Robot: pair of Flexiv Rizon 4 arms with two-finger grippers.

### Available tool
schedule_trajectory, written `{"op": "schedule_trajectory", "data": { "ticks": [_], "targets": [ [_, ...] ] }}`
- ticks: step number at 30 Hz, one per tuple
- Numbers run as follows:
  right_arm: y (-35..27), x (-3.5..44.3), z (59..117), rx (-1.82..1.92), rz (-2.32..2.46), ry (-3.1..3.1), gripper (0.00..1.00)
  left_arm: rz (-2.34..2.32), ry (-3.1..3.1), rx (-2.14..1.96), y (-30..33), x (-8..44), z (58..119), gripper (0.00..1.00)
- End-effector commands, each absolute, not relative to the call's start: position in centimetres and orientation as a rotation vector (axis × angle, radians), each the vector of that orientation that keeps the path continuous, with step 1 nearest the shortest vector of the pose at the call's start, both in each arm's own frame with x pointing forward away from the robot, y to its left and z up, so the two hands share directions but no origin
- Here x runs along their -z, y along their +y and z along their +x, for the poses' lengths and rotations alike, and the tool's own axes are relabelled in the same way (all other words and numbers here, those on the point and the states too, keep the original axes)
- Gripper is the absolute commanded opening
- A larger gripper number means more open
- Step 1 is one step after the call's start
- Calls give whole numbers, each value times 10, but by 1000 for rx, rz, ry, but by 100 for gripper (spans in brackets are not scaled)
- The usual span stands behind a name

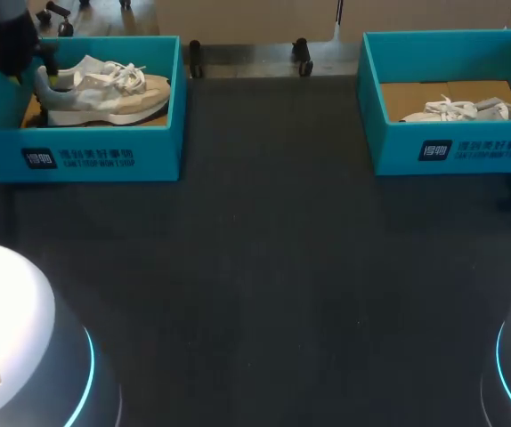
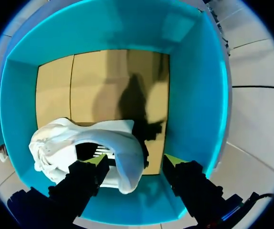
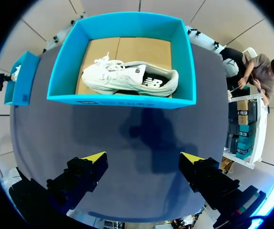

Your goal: Take the shoe out of the shoebox, open the shoe tongue, remove and reinsert the insole, then place the shoe into the shoebox

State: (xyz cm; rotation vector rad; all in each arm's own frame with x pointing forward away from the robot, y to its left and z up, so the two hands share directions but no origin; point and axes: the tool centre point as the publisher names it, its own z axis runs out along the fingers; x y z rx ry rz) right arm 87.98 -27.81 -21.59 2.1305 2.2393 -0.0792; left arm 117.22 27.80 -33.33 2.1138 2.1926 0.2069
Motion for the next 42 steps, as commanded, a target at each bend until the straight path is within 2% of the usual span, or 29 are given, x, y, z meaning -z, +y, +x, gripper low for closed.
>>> {"op": "schedule_trajectory", "data": {
  "ticks": [1,14,16,19,28,30,32,36,42],
  "targets": [
    [-278,216,879,78,2130,2239,100,2128,2190,-175,281,344,1186,71],
    [-278,216,879,78,2130,2239,100,2175,2164,-149,285,363,1197,59],
    [-278,216,879,78,2130,2239,100,2181,2160,-141,286,365,1197,64],
    [-278,216,879,78,2130,2239,100,2196,2148,-134,287,370,1198,80],
    [-278,216,879,78,2130,2239,100,2235,2128,-104,280,383,1199,77],
    [-278,216,879,78,2130,2239,100,2244,2123,-91,278,384,1198,67],
    [-278,216,879,78,2130,2239,100,2256,2117,-71,274,387,1197,64],
    [-278,216,879,78,2130,2239,100,2283,2112,-67,271,398,1200,50],
    [-278,216,879,78,2130,2239,100,2297,2121,-85,270,399,1202,39]
  ]
}}
